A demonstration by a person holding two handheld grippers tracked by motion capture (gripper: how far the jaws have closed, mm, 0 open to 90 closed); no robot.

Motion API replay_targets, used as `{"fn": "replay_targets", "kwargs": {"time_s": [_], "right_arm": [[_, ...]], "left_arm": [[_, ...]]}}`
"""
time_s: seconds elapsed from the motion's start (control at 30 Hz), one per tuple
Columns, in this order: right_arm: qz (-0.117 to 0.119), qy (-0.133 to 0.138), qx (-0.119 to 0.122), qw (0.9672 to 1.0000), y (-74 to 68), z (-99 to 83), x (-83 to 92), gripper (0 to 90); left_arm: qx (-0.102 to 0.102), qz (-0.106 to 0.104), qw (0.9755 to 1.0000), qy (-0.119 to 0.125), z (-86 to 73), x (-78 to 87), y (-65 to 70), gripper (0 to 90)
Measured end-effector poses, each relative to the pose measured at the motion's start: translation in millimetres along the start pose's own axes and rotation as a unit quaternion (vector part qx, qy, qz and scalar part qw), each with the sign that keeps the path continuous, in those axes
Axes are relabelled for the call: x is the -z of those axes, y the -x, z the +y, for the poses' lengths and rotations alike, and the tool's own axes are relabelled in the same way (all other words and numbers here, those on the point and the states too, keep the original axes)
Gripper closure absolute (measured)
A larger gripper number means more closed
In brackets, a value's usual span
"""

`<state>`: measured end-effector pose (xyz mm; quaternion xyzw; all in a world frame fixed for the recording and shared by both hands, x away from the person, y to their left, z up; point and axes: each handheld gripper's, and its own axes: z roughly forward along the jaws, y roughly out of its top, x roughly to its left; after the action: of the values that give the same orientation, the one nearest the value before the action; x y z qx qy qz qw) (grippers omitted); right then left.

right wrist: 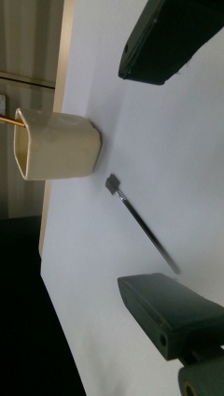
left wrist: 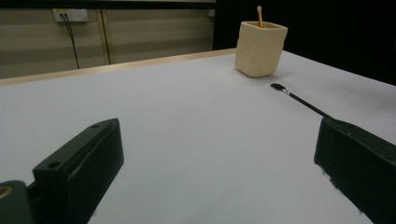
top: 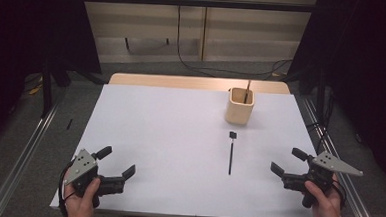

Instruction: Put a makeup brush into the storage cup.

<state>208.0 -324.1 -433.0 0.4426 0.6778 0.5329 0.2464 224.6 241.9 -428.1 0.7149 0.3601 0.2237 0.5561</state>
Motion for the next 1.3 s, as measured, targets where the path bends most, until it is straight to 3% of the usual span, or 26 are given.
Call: {"fn": "replay_targets", "kwargs": {"time_s": [0.17, 0.33, 0.7, 0.97, 1.3], "right_arm": [[-0.003, 0.004, 0.004, 1.0000, -0.2, 5.5, -6.8, 1.2], [0.011, -0.004, 0.015, 0.9998, -1.7, 10.0, -15.4, 1.1], [0.029, 0.016, 0.008, 0.9994, -11.0, 30.7, -42.5, 0.3], [0.036, 0.006, 0.029, 0.9989, -15.1, 38.6, -63.5, 1.1], [0.055, -0.002, 0.036, 0.9978, -18.9, 54.2, -86.7, 1.9]], "left_arm": [[-0.005, 0.002, 1.0000, -0.003, 0.7, -1.6, 1.8, 1.4], [-0.006, 0.004, 1.0000, -0.007, 0.5, -3.8, 0.4, 1.4], [-0.008, 0.001, 0.9999, -0.006, 0.4, -3.4, 0.5, 1.3], [-0.009, -0.001, 0.9999, -0.010, 0.5, -4.3, 0.3, 1.3], [-0.008, 0.000, 0.9999, -0.009, 0.5, -4.7, -0.1, 1.4]]}}
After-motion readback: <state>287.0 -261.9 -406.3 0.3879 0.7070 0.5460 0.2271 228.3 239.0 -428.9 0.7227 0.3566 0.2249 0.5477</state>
